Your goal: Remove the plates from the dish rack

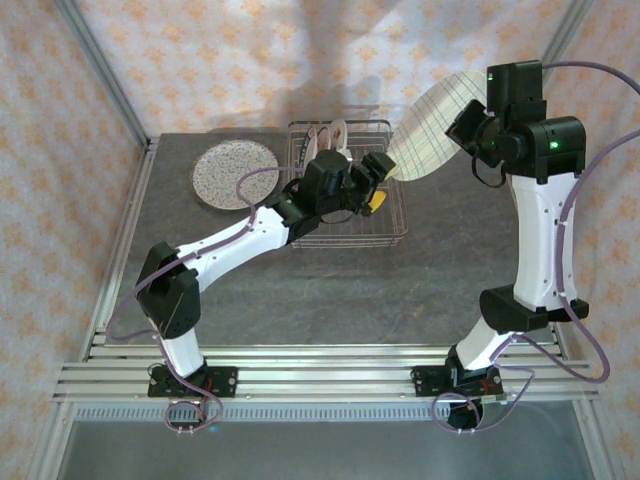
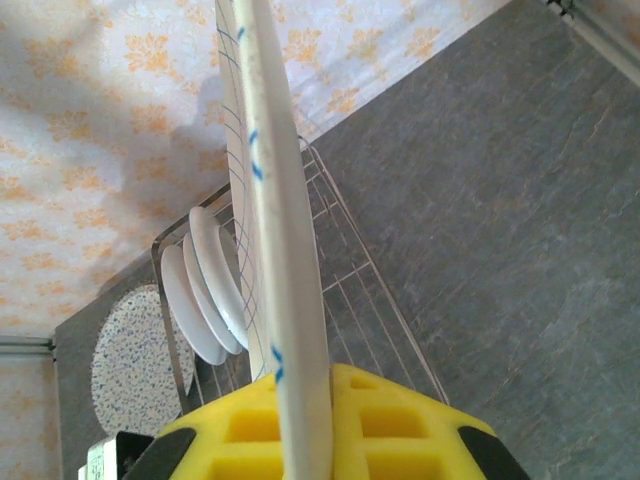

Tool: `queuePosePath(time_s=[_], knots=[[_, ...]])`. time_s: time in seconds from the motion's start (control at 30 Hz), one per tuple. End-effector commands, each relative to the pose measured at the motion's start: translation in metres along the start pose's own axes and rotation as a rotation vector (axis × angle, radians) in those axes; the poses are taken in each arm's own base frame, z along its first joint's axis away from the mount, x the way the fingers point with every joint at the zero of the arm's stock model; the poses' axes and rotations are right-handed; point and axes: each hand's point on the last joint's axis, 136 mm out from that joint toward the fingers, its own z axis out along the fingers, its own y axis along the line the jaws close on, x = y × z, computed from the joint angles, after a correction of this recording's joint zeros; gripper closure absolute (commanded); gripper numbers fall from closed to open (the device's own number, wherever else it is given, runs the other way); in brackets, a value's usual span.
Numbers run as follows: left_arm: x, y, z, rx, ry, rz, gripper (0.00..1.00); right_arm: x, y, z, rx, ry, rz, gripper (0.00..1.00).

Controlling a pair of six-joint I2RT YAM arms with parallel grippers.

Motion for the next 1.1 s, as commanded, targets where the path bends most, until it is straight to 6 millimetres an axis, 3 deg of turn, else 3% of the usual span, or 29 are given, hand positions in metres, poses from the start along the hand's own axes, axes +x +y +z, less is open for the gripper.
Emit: queuePosePath(time_s=[0.0, 0.07, 0.2, 0.63, 0.8, 1.07], knots=[[0.007, -0.053, 0.0, 0.195, 0.04, -0.057, 0.28, -0.007, 0.008, -0.017, -0.085, -0.026, 0.082, 1.0], [0.007, -0.052, 0.004, 0.211, 0.046, -0.091, 0.36, -0.007, 0.008, -0.015, -0.097, -0.012, 0.105, 1.0], [0.006, -0.053, 0.008, 0.231, 0.046, -0.114, 0.38, -0.006, 0.006, -0.009, -0.144, 0.021, 0.182, 1.0], [0.002, -0.051, 0.009, 0.245, 0.046, -0.142, 0.74, 0.001, -0.001, 0.01, -0.195, 0.076, 0.293, 1.0], [-0.005, -0.053, 0.002, 0.25, 0.023, -0.137, 0.99, 0.003, -0.005, 0.015, -0.188, 0.081, 0.3, 1.0], [-0.011, -0.078, -0.018, 0.307, 0.016, -0.062, 1.0, 0.006, -0.008, 0.014, -0.196, 0.064, 0.271, 0.99]])
